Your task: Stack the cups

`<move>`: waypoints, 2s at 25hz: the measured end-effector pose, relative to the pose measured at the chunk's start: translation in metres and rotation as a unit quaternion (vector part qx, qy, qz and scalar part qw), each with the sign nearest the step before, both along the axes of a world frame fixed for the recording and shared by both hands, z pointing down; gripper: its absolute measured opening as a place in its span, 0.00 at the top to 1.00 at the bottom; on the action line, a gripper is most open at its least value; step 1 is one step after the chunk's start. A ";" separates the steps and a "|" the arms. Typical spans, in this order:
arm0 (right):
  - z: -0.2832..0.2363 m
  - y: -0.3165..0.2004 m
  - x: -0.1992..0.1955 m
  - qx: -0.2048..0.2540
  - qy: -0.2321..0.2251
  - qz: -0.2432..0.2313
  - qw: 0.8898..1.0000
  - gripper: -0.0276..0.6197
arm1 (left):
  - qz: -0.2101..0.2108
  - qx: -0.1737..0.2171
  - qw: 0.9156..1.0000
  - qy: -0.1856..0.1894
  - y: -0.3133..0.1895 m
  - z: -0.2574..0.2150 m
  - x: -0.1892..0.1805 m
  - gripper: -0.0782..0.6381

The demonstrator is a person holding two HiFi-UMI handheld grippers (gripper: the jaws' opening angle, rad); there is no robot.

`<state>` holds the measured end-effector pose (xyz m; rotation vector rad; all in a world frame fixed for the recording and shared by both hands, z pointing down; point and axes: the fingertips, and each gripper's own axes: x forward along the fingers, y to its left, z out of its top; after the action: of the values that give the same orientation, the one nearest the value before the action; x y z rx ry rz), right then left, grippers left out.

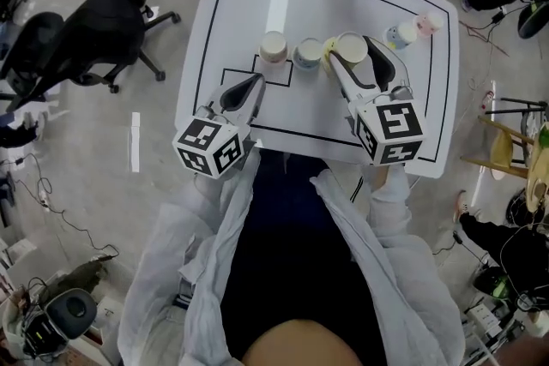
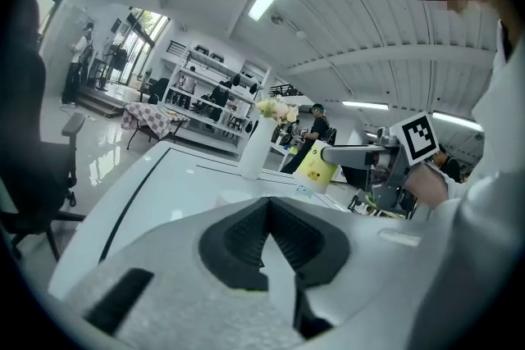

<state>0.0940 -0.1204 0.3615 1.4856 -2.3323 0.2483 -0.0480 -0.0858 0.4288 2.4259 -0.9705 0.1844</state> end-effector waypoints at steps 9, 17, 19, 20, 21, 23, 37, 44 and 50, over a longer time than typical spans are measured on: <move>0.015 -0.028 -0.058 -0.015 -0.004 -0.051 0.999 0.55 | -0.039 -0.003 0.999 -0.007 -0.013 0.005 -0.041 0.90; 0.037 -0.043 -0.078 -0.030 0.008 -0.066 0.997 0.54 | -0.064 -0.017 0.998 -0.012 -0.017 0.015 -0.064 0.90; 0.040 -0.046 -0.081 -0.030 0.009 -0.070 0.997 0.54 | -0.069 -0.022 0.997 -0.012 -0.017 0.018 -0.068 0.90; 0.042 -0.048 -0.083 -0.030 0.011 -0.072 0.997 0.54 | -0.070 -0.024 0.997 -0.012 -0.018 0.019 -0.069 0.90; 0.044 -0.050 -0.084 -0.029 0.014 -0.074 0.997 0.54 | -0.072 -0.026 0.997 -0.013 -0.018 0.021 -0.070 0.90; 0.047 -0.052 -0.086 -0.027 0.023 -0.079 0.996 0.54 | -0.074 -0.029 0.997 -0.013 -0.019 0.024 -0.071 0.90; 0.050 -0.052 -0.093 -0.022 0.007 -0.077 0.997 0.54 | -0.080 -0.041 0.996 -0.010 -0.016 0.030 -0.072 0.90; 0.051 -0.052 -0.093 -0.018 -0.008 -0.068 0.997 0.53 | -0.079 -0.042 0.996 -0.008 -0.014 0.031 -0.071 0.90; 0.051 -0.051 -0.096 -0.018 -0.018 -0.073 0.997 0.38 | -0.074 -0.042 0.996 -0.007 -0.014 0.029 -0.068 0.90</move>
<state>-0.0018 -0.1718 0.4130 1.2972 -2.4372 0.2784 -0.1159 -0.1003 0.4579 2.2698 -1.1210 0.1848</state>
